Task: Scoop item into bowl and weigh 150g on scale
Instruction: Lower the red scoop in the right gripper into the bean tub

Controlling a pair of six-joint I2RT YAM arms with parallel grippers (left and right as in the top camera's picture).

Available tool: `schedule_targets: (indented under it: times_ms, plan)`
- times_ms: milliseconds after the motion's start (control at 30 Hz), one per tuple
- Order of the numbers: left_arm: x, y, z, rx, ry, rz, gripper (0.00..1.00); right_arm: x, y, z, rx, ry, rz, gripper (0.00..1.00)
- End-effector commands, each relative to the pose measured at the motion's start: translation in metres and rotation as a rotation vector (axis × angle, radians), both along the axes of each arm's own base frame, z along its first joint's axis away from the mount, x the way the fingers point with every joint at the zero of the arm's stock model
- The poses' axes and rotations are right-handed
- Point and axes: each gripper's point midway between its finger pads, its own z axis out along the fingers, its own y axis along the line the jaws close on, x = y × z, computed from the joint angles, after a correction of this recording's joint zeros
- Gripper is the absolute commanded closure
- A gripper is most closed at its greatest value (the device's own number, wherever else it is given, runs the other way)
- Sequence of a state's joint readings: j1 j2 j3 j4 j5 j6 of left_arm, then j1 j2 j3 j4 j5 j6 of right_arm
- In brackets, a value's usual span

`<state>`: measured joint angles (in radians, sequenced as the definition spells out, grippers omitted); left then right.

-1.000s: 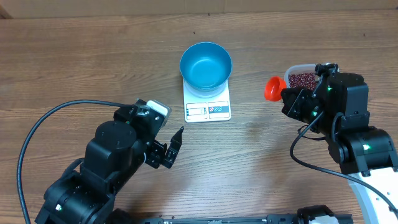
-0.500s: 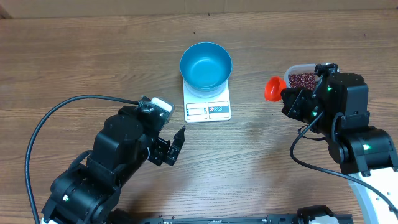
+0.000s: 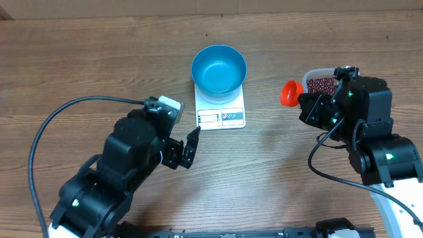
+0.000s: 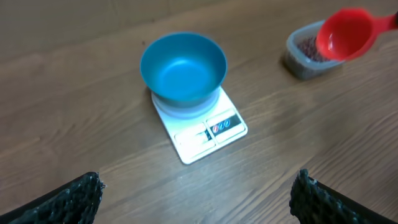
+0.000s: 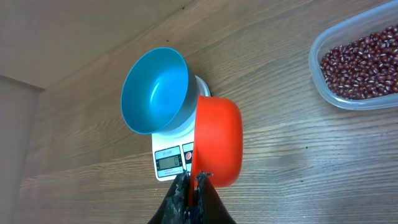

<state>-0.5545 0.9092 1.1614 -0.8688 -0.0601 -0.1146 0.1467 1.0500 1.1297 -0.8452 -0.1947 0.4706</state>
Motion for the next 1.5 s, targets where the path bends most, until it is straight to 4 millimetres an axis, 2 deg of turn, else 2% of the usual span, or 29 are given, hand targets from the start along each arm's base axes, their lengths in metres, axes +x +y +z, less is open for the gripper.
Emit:
schedule_targets:
  times_ms: [0,233,433,900,1033,1133,1300,1467]
  plan:
    - [0.012,-0.002,-0.015,0.029,0.056,0.031,0.0,0.003,0.002,0.017,0.002,-0.052,0.009,0.96]
    - [0.03,-0.008,-0.034,0.085,0.094,0.047,0.01,0.004,0.002,0.018,0.003,-0.055,0.01,0.96]
    - [0.037,-0.012,-0.029,0.068,0.068,0.047,0.0,0.004,0.002,0.018,0.003,-0.057,0.01,0.96]
    - [0.037,-0.012,-0.031,0.072,0.073,0.047,0.0,0.005,0.002,0.019,-0.009,-0.067,0.018,0.96]
    - [0.037,-0.012,-0.031,0.072,0.073,0.047,0.0,0.007,-0.004,0.018,-0.053,-0.078,0.01,0.96]
    - [0.037,-0.012,-0.031,0.072,0.073,0.047,0.01,0.011,-0.017,0.017,-0.092,-0.084,-0.032,0.96]
    - [0.037,-0.012,-0.031,0.072,0.073,0.047,0.0,0.025,-0.051,0.015,-0.175,-0.083,-0.083,0.96]
    - [0.037,-0.012,-0.031,0.072,0.073,0.047,0.0,0.046,-0.091,-0.002,-0.271,-0.019,-0.109,0.96]
